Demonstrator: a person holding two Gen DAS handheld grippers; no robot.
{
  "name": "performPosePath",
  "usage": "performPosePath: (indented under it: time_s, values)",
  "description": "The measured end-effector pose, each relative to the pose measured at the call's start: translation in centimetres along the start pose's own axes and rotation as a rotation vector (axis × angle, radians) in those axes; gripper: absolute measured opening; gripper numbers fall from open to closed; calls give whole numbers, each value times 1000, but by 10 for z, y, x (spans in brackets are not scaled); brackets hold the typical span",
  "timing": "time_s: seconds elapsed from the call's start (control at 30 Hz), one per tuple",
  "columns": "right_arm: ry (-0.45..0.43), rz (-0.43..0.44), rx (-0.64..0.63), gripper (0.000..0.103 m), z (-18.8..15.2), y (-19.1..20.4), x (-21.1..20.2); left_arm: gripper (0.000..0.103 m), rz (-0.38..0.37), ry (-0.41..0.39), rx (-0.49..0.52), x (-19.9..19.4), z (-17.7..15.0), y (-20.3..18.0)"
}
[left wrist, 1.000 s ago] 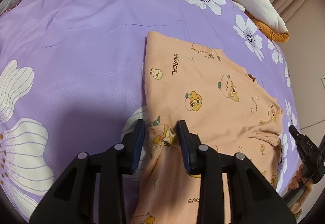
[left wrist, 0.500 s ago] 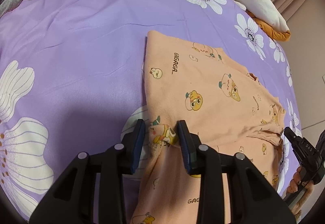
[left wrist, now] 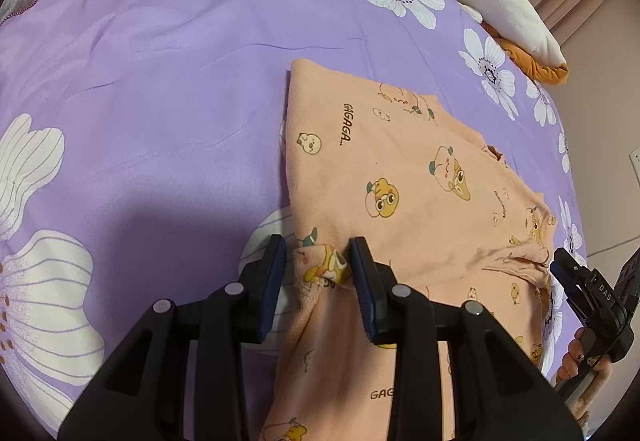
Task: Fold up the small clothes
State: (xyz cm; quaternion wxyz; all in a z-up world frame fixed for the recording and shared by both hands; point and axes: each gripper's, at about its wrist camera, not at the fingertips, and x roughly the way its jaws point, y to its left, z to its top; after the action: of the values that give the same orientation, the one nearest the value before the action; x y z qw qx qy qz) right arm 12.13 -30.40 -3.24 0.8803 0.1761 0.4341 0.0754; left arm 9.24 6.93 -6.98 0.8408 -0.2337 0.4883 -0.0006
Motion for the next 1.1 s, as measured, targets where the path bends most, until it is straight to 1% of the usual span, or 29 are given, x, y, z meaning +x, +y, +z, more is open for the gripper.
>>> performPosePath:
  time_s: [0.07, 0.13, 0.17, 0.23, 0.27, 0.3, 0.33, 0.37, 0.43, 0.53, 0.57, 0.6, 0.63, 0.73, 1.03, 1.1]
  values:
    - [0, 15, -2, 43, 0, 0, 4, 34, 3, 0, 1, 0, 0, 0]
    - [20, 40, 28, 43, -1, -3, 13, 35, -1, -1, 2, 0, 0, 0]
    - [28, 37, 42, 41, -2, -5, 17, 35, -2, 0, 2, 0, 0, 0]
    - [24, 4, 30, 32, -4, -4, 22, 35, -5, 2, -1, 0, 1, 1]
    - [13, -22, 24, 16, -4, -3, 20, 35, -7, 4, -4, 0, 1, 1]
    - [1, -29, 15, 8, -4, -2, 17, 35, -9, 4, -7, 0, 1, 1]
    - [-6, -4, 20, 8, -3, -2, 14, 35, -10, 5, -10, 0, 1, 1]
    - [-17, 3, 23, 8, -2, -3, 10, 35, -10, 5, -11, 0, 1, 1]
    - [-40, -8, 16, 8, 0, -3, 3, 35, -9, 5, -9, 0, 1, 0]
    - [-56, 10, 29, 7, 2, -5, -4, 35, -10, 6, -10, 0, 1, 1]
    - [-62, 1, 27, 5, 3, -5, -5, 36, -10, 6, -11, 0, 1, 1]
    - [-65, -28, 16, 4, 3, -5, -4, 37, -15, 7, -13, 0, 2, 1]
    - [-54, -44, 4, 4, 3, -5, 0, 38, -18, 7, -16, 0, 2, 2]
    - [16, -23, 51, 4, 0, -15, 19, 38, -18, 6, -14, 0, 1, 1]
    - [29, -35, 42, 4, -2, -16, 24, 41, -24, 5, -12, 1, 1, 0]
    - [29, -36, 39, 4, -2, -16, 23, 43, -29, 6, -14, 1, 1, -1]
